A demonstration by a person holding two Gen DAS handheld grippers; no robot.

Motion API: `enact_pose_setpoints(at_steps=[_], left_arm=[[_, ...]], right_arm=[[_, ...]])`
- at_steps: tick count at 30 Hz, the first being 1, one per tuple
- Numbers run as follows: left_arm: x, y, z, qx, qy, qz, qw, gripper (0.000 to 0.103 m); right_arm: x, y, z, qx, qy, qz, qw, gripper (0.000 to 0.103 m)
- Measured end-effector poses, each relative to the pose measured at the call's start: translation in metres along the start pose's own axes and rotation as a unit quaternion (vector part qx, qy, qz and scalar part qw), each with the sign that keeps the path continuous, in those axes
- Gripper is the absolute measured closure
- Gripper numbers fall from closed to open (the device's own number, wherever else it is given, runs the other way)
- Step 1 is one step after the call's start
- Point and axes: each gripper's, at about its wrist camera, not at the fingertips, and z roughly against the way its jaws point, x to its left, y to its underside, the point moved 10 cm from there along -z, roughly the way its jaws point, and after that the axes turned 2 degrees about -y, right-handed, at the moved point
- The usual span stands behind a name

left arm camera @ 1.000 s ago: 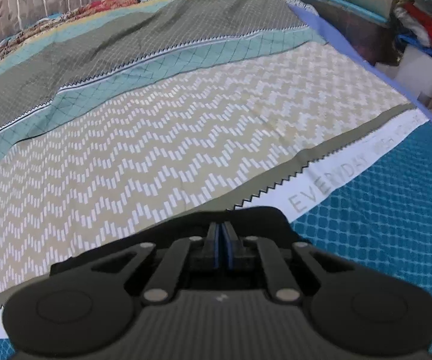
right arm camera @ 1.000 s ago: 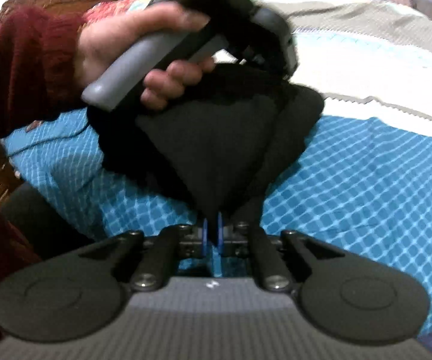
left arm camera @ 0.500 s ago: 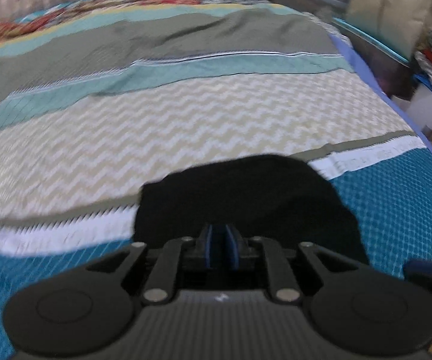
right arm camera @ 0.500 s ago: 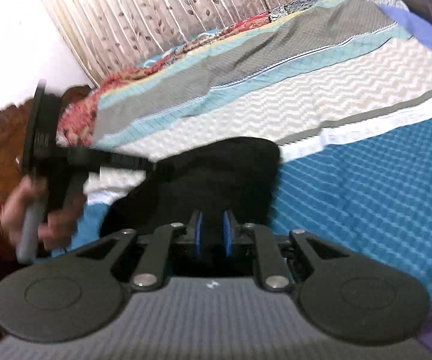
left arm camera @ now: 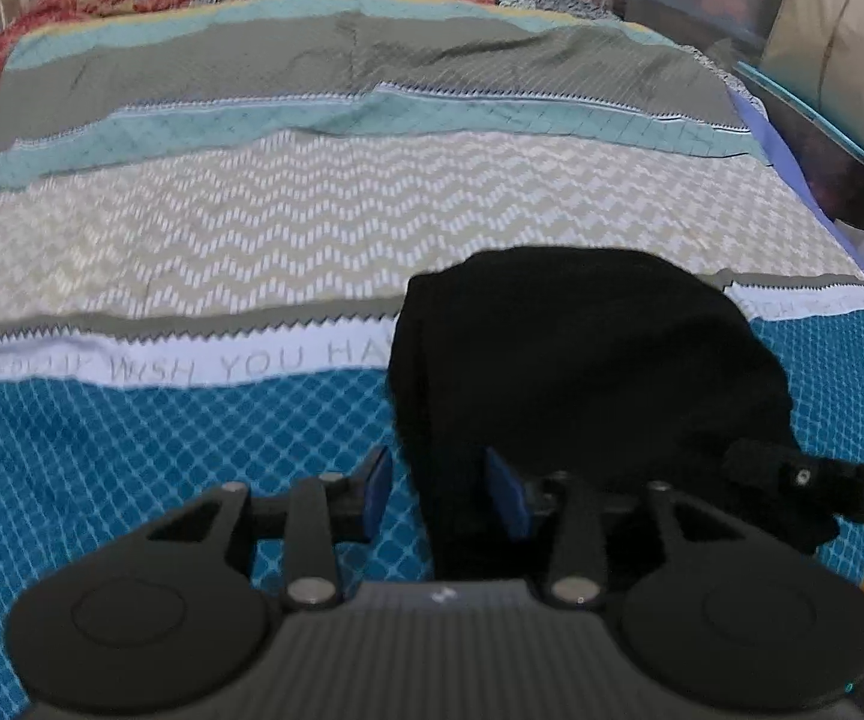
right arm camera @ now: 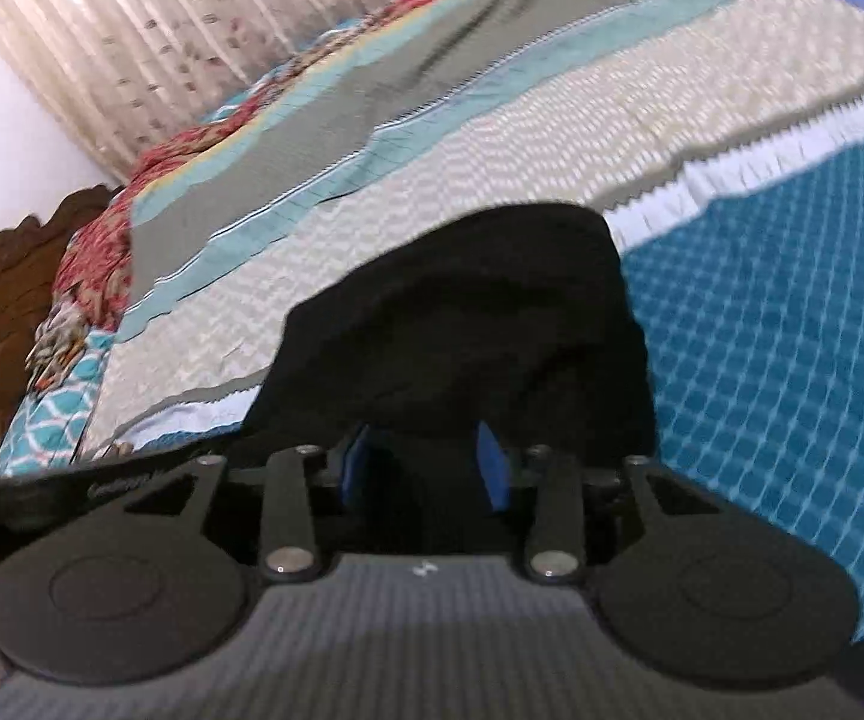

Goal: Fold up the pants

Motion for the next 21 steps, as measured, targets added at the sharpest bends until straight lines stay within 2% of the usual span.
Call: enact_pose_setpoints(at_steps=[7, 11, 13, 14, 16, 18, 19, 20, 21], left_arm=[[0.006, 0.011, -0.011, 0.002, 0.003, 0.008, 1.0000, 0.054], [0.012, 0.022, -0.026, 0.013, 0.013, 0.024, 0.9995, 0.048], [0.017, 0.024, -0.029, 0.014, 0.016, 0.032, 0.9992, 0.040], [0.019, 0.024, -0.030, 0.016, 0.021, 0.038, 0.9989, 0.039], [0.025, 0.022, -0.027, 0.021, 0.045, 0.059, 0.9970, 0.037], [0.034, 0.016, -0.018, 0.014, 0.095, 0.093, 0.9909, 0.034], [0.041, 0.011, -0.010, 0.002, 0.124, 0.114, 0.9857, 0.024], [0.047, 0.006, -0.004, -0.011, 0.137, 0.128, 0.9821, 0.017], [0.053, 0.001, 0.000, -0.023, 0.141, 0.140, 0.9797, 0.003]], right_arm=[[0.005, 0.004, 0.003, -0.008, 0.015, 0.013, 1.000, 0.056], [0.010, 0.008, -0.001, -0.012, 0.020, 0.030, 0.999, 0.049], [0.012, 0.009, -0.004, -0.011, 0.019, 0.038, 0.999, 0.045], [0.013, 0.010, -0.005, -0.009, 0.016, 0.043, 0.999, 0.042], [0.015, 0.009, -0.004, -0.005, 0.006, 0.052, 0.999, 0.036], [0.020, 0.005, 0.001, -0.006, -0.014, 0.054, 0.998, 0.030], [0.021, 0.000, 0.007, -0.014, -0.029, 0.052, 0.998, 0.026], [0.020, -0.006, 0.016, -0.032, -0.043, 0.048, 0.997, 0.019], [0.017, -0.012, 0.024, -0.053, -0.051, 0.045, 0.996, 0.013]])
